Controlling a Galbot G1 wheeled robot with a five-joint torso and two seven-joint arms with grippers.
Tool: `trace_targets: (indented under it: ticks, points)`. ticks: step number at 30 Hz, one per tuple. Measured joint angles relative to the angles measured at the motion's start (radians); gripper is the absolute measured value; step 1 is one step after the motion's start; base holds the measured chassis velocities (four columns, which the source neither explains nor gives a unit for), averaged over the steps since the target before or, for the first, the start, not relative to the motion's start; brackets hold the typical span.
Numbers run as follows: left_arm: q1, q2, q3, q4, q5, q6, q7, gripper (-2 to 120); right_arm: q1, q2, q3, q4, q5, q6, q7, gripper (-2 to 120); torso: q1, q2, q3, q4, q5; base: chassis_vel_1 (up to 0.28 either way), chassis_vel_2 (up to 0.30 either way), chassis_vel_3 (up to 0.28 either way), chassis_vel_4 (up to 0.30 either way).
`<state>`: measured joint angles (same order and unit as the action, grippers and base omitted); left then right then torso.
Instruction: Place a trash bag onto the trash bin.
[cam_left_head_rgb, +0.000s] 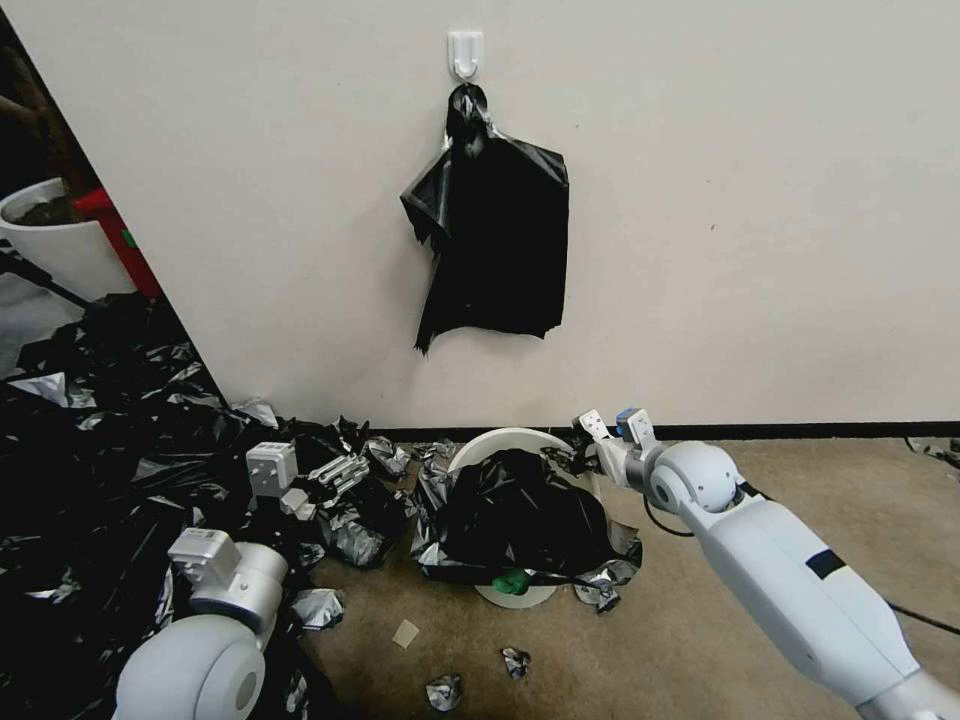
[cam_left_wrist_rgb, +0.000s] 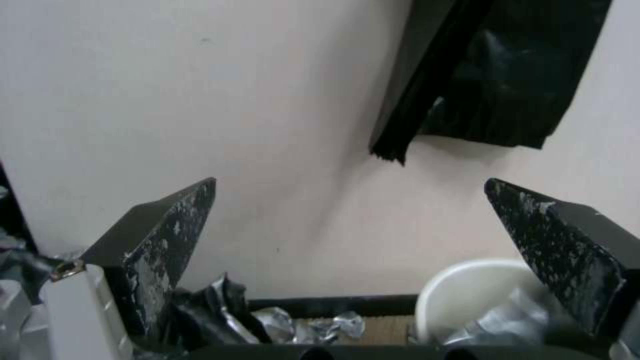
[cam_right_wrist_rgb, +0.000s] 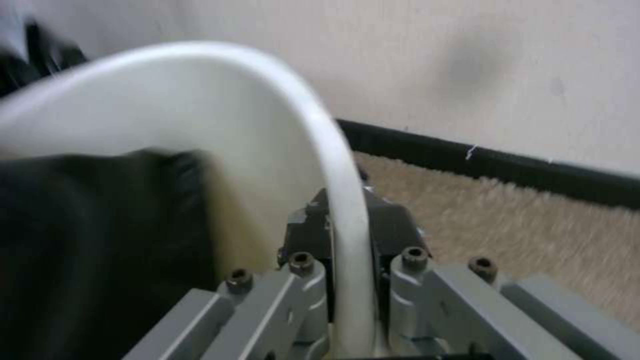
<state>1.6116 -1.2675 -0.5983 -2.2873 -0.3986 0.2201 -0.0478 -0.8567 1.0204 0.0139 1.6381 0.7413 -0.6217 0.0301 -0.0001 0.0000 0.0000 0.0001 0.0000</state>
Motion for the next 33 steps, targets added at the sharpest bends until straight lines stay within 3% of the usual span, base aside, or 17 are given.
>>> trace_targets:
  ticks: [1, 5, 6, 9, 10, 13, 16, 22, 25, 28, 31, 33]
  points:
    - [0.000, 0.000, 0.000, 0.000, 0.000, 0.000, 0.000, 100, 0.000, 0.000, 0.000, 0.000, 0.000, 0.000, 0.000, 8, 0.000, 0.000, 0.000, 0.0000, 0.0000, 0.000, 0.000, 0.000, 0.000]
    - [-0.011, 0.002, 0.012, 0.017, -0.003, 0.006, -0.028, 100, -0.149, -0.021, -0.001, 0.190, 0.184, 0.070, 0.334, 7, 0.000, 0.000, 0.000, -0.0004, 0.0000, 0.000, 0.000, 0.000, 0.000]
    - [-0.011, 0.002, 0.012, 0.017, -0.003, 0.006, -0.028, 100, -0.149, -0.021, -0.001, 0.190, 0.184, 0.070, 0.334, 7, 0.000, 0.000, 0.000, -0.0004, 0.0000, 0.000, 0.000, 0.000, 0.000]
    - [-0.021, 0.002, 0.025, 0.030, -0.011, 0.014, -0.039, 100, -0.262, -0.021, 0.000, 0.269, 0.274, 0.222, 0.474, 7, 0.000, 0.000, 0.000, -0.0005, 0.0000, 0.000, 0.000, 0.000, 0.000]
    - [-0.021, 0.002, 0.025, 0.030, -0.011, 0.014, -0.039, 100, -0.262, -0.021, 0.000, 0.269, 0.274, 0.222, 0.474, 7, 0.000, 0.000, 0.000, -0.0005, 0.0000, 0.000, 0.000, 0.000, 0.000]
    - [-0.032, 0.003, 0.041, 0.040, -0.022, 0.021, -0.047, 100, -0.322, 0.015, 0.012, 0.285, 0.306, 0.409, 0.565, 7, 0.000, 0.000, 0.000, -0.0002, 0.0002, 0.000, 0.000, 0.000, 0.000]
    - [-0.037, 0.004, 0.049, 0.046, -0.024, 0.024, -0.049, 100, -0.346, 0.040, 0.031, 0.275, 0.280, 0.483, 0.581, 7, 0.000, 0.000, 0.000, -0.0002, 0.0000, 0.000, 0.000, 0.000, 0.000]
    - [-0.038, 0.009, 0.053, 0.055, -0.024, 0.025, -0.051, 100, -0.375, 0.067, 0.040, 0.267, 0.214, 0.523, 0.600, 7, 0.000, 0.000, 0.000, -0.0001, 0.0000, 0.000, 0.000, 0.000, 0.000]
    - [-0.037, 0.012, 0.053, 0.062, -0.024, 0.025, -0.053, 100, -0.389, 0.071, 0.041, 0.266, 0.187, 0.506, 0.592, 19, 0.000, 0.000, 0.000, -0.0002, 0.0000, 0.000, 0.000, 0.000, 0.000]
    - [-0.036, 0.013, 0.053, 0.063, -0.024, 0.025, -0.053, 100, -0.390, 0.070, 0.041, 0.265, 0.176, 0.501, 0.589, 21, 0.000, 0.000, 0.000, -0.0002, 0.0000, 0.000, 0.000, 0.000, 0.000]
    - [-0.038, 0.016, 0.051, 0.072, -0.024, 0.026, -0.055, 100, -0.392, 0.061, 0.046, 0.272, 0.135, 0.462, 0.583, 41, 0.000, 0.000, 0.000, -0.0001, 0.0002, 0.000, 0.000, 0.000, 0.000]
    - [-0.041, 0.017, 0.049, 0.077, -0.024, 0.026, -0.055, 100, -0.392, 0.049, 0.055, 0.291, 0.138, 0.428, 0.581, 46, 0.000, 0.000, 0.000, -0.0001, 0.0001, 0.000, 0.000, 0.000, 0.000]
